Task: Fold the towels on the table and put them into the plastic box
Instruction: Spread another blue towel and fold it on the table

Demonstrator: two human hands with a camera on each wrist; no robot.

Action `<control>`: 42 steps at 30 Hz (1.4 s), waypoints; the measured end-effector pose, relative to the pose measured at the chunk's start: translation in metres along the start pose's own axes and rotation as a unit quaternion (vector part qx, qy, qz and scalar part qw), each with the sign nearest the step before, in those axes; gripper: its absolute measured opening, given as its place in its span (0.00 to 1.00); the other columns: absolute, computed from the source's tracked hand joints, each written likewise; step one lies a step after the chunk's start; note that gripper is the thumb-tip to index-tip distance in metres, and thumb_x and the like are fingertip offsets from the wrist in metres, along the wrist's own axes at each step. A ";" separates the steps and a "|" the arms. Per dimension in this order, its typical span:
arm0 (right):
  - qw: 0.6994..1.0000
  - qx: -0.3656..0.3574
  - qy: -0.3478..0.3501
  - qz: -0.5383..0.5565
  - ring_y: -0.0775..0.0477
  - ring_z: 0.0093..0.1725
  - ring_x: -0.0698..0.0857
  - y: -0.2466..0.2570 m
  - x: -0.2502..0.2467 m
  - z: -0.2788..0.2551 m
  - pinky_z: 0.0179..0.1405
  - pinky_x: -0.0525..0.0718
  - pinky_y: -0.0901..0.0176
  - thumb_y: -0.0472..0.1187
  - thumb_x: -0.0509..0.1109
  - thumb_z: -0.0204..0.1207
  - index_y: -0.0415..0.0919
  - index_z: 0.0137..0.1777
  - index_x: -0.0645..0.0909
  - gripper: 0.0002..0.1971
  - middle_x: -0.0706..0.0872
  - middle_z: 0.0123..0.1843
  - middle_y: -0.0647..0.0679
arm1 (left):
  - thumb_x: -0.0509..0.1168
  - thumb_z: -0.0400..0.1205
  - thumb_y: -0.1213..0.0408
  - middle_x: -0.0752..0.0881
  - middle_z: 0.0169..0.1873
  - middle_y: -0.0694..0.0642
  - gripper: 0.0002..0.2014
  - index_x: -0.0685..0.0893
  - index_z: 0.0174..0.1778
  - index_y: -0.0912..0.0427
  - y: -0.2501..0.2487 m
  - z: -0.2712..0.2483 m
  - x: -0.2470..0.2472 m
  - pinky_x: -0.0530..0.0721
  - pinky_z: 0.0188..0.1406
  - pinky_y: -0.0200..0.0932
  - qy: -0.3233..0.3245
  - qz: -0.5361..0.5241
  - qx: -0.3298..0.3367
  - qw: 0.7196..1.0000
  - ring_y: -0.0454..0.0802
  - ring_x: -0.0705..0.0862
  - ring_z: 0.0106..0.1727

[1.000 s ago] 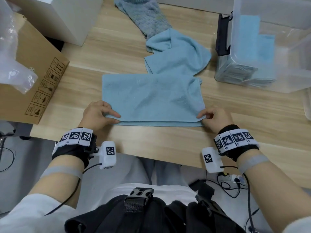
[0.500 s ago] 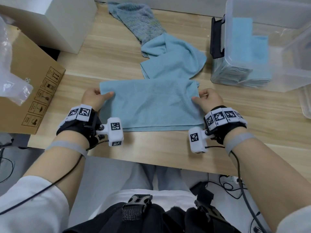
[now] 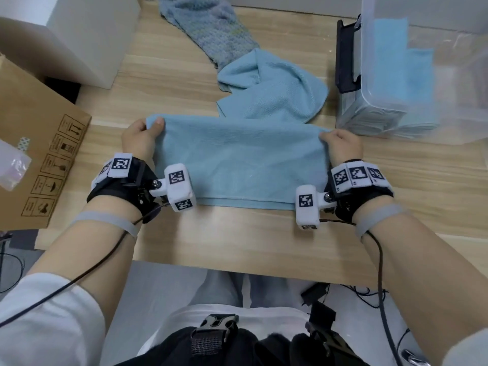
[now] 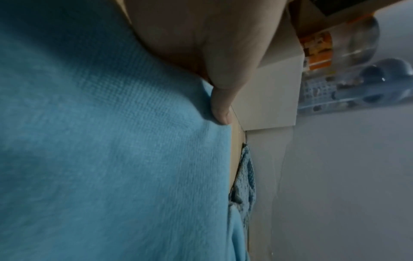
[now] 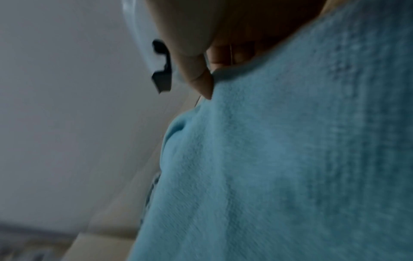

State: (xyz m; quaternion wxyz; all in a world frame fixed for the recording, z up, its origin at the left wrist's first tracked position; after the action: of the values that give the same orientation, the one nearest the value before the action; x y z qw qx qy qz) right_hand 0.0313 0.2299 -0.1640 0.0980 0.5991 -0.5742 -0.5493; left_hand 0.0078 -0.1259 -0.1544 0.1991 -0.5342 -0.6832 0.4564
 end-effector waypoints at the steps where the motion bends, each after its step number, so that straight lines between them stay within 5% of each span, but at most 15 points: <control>1: 1.000 0.006 -0.004 0.007 0.39 0.48 0.82 -0.001 -0.003 0.001 0.32 0.70 0.75 0.39 0.68 0.72 0.37 0.38 0.84 0.07 0.87 0.36 0.47 | 0.68 0.78 0.62 0.85 0.33 0.52 0.07 0.82 0.34 0.52 -0.001 0.001 0.001 0.85 0.45 0.47 -0.005 -0.008 0.002 1.000 0.49 0.83 0.34; 3: 0.999 0.030 0.009 0.018 0.37 0.56 0.82 -0.004 -0.006 0.000 0.28 0.69 0.80 0.39 0.66 0.75 0.34 0.46 0.84 0.09 0.84 0.37 0.45 | 0.68 0.79 0.64 0.84 0.30 0.50 0.09 0.81 0.32 0.52 -0.002 0.001 0.003 0.84 0.39 0.43 -0.002 -0.004 0.012 1.000 0.45 0.82 0.30; 5: 0.997 0.050 0.030 0.051 0.43 0.44 0.81 -0.004 -0.005 -0.005 0.26 0.70 0.79 0.42 0.67 0.76 0.30 0.42 0.83 0.12 0.79 0.34 0.47 | 0.66 0.80 0.64 0.83 0.31 0.50 0.09 0.80 0.33 0.52 -0.003 0.001 0.002 0.82 0.37 0.41 0.011 0.019 0.015 1.000 0.44 0.80 0.30; 8: 0.991 0.079 0.067 0.084 0.51 0.33 0.77 -0.005 -0.006 -0.016 0.23 0.75 0.72 0.47 0.69 0.74 0.25 0.51 0.81 0.21 0.81 0.41 0.42 | 0.69 0.76 0.59 0.85 0.37 0.55 0.05 0.84 0.34 0.52 0.001 0.003 -0.011 0.81 0.49 0.52 0.035 0.043 0.002 0.998 0.54 0.83 0.40; 12: 0.987 0.097 0.102 0.077 0.48 0.27 0.79 -0.014 -0.016 -0.037 0.22 0.76 0.66 0.48 0.73 0.71 0.42 0.32 0.77 0.13 0.82 0.34 0.43 | 0.71 0.75 0.58 0.86 0.30 0.53 0.08 0.85 0.29 0.52 0.010 -0.010 -0.029 0.82 0.46 0.53 0.093 0.059 -0.035 0.993 0.53 0.84 0.35; 17: 0.995 0.033 0.089 0.037 0.66 0.17 0.78 -0.027 -0.026 -0.050 0.19 0.74 0.77 0.34 0.75 0.68 0.37 0.43 0.82 0.06 0.82 0.32 0.48 | 0.73 0.72 0.58 0.87 0.26 0.51 0.06 0.89 0.29 0.50 0.022 -0.019 -0.047 0.81 0.57 0.60 0.125 0.102 -0.052 0.986 0.58 0.84 0.42; 21: 0.996 0.017 0.089 0.025 0.57 0.27 0.82 -0.030 -0.025 -0.055 0.28 0.79 0.71 0.36 0.77 0.67 0.43 0.36 0.82 0.05 0.83 0.32 0.49 | 0.72 0.75 0.59 0.87 0.31 0.53 0.07 0.87 0.31 0.52 0.018 -0.026 -0.042 0.83 0.50 0.51 0.138 0.124 -0.027 0.982 0.52 0.84 0.38; 24: 0.992 0.034 0.121 0.003 0.49 0.30 0.82 -0.032 -0.019 -0.059 0.25 0.82 0.67 0.39 0.76 0.67 0.43 0.37 0.83 0.04 0.85 0.34 0.47 | 0.71 0.75 0.62 0.89 0.41 0.58 0.02 0.87 0.40 0.56 0.017 -0.034 -0.035 0.87 0.45 0.48 0.155 0.112 -0.035 0.981 0.52 0.88 0.39; 29: 0.992 0.018 0.095 -0.085 0.40 0.51 0.87 -0.036 -0.016 -0.060 0.57 0.84 0.48 0.43 0.73 0.69 0.40 0.51 0.86 0.12 0.89 0.51 0.41 | 0.70 0.76 0.62 0.87 0.42 0.53 0.07 0.85 0.49 0.56 0.024 -0.045 -0.031 0.86 0.37 0.47 0.143 0.150 -0.029 0.978 0.50 0.86 0.39; 32: 0.995 0.005 0.062 -0.081 0.39 0.53 0.86 -0.028 -0.019 -0.057 0.57 0.83 0.50 0.43 0.71 0.72 0.36 0.54 0.85 0.14 0.89 0.53 0.39 | 0.67 0.79 0.64 0.86 0.47 0.54 0.12 0.83 0.58 0.60 0.023 -0.050 -0.023 0.84 0.46 0.49 0.138 0.135 0.012 0.981 0.49 0.84 0.43; 36: 0.997 0.023 0.056 -0.036 0.40 0.50 0.87 -0.020 -0.024 -0.060 0.58 0.84 0.46 0.44 0.71 0.71 0.37 0.50 0.87 0.13 0.89 0.49 0.40 | 0.66 0.80 0.64 0.87 0.48 0.57 0.10 0.84 0.56 0.61 0.022 -0.051 -0.022 0.84 0.55 0.52 0.113 0.115 0.023 0.987 0.49 0.84 0.42; 40: 0.998 0.019 0.058 -0.011 0.46 0.41 0.84 -0.020 -0.031 -0.065 0.44 0.82 0.56 0.43 0.71 0.73 0.39 0.48 0.86 0.09 0.87 0.43 0.43 | 0.67 0.79 0.62 0.86 0.42 0.53 0.04 0.85 0.46 0.57 0.024 -0.048 -0.029 0.86 0.45 0.51 0.122 0.116 -0.003 0.986 0.52 0.84 0.41; 42: 0.998 0.018 0.060 -0.008 0.46 0.41 0.84 -0.023 -0.032 -0.065 0.45 0.82 0.55 0.43 0.71 0.73 0.39 0.49 0.86 0.10 0.87 0.45 0.42 | 0.66 0.80 0.63 0.86 0.42 0.55 0.06 0.85 0.49 0.59 0.027 -0.049 -0.032 0.86 0.41 0.47 0.129 0.116 -0.012 0.985 0.51 0.84 0.41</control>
State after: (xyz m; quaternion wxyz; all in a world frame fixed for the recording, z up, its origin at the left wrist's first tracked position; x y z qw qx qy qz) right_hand 0.1033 0.2298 -0.1393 0.1167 0.6372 -0.5722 -0.5029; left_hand 0.0710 -0.1340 -0.1450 0.2249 -0.6663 -0.5906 0.3957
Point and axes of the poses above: each hand's wrist, its own z-axis towards the middle knuckle, its own x-axis out of the palm, y = z × x, the point moved 2 cm from there along z, towards the middle knuckle
